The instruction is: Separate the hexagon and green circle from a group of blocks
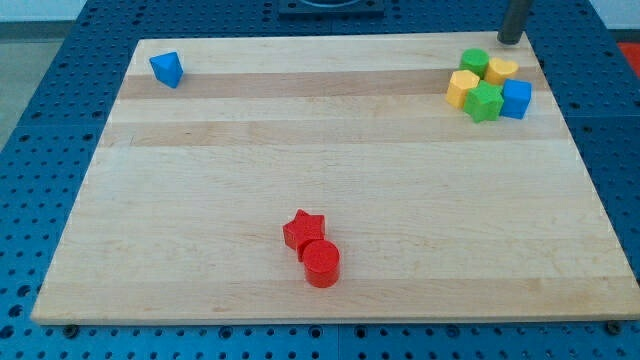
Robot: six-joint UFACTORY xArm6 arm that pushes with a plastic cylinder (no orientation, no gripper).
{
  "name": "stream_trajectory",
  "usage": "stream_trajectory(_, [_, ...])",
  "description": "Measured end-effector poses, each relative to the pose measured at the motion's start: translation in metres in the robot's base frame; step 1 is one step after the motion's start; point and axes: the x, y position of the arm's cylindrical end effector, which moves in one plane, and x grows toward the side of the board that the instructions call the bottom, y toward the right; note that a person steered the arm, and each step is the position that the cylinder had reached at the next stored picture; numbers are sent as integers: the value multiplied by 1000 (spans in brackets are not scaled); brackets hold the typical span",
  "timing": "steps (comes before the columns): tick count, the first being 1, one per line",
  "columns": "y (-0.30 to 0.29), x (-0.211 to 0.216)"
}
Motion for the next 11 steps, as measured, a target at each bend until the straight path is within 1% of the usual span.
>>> stream_trajectory(2, [-35, 56])
stream_trajectory(3, [-53, 75])
stream_trajectory(5, [-59, 105])
stream_trajectory(6, [-65, 151])
stream_trajectory(7, [-83, 152])
stream_trajectory(8, [-113, 140])
stream_trajectory(9, [-141, 105])
stream_trajectory(11, [-186, 96])
